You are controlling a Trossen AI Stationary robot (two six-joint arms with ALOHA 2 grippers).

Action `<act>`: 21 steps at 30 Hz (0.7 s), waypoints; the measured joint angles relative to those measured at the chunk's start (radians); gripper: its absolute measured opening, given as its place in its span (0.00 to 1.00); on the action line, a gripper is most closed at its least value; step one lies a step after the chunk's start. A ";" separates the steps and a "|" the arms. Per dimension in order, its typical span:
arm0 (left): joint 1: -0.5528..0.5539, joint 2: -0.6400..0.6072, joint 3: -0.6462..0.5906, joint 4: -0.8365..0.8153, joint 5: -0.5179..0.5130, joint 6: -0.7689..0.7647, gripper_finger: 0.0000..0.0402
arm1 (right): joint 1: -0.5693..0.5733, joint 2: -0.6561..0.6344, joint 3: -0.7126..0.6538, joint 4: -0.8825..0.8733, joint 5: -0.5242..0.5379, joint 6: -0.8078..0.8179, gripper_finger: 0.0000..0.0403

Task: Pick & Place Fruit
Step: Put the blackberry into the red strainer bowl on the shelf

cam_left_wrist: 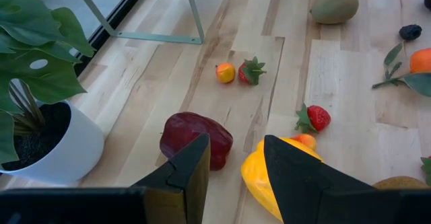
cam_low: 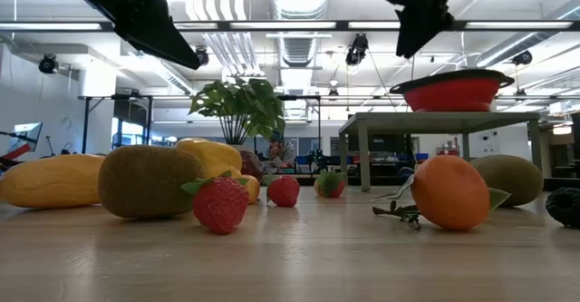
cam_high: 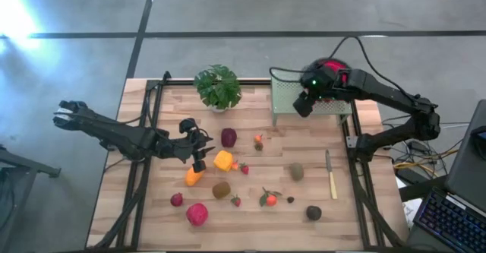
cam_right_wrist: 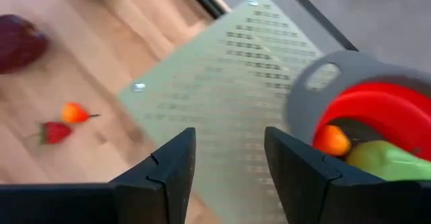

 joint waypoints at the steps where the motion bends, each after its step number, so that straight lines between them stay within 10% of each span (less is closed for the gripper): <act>1: 0.000 0.000 0.000 0.000 0.000 0.000 0.37 | 0.020 0.000 0.000 0.000 0.000 0.018 0.44; 21: 0.000 0.000 0.000 0.000 0.000 0.000 0.37 | 0.422 0.000 -0.071 0.004 0.003 0.290 0.39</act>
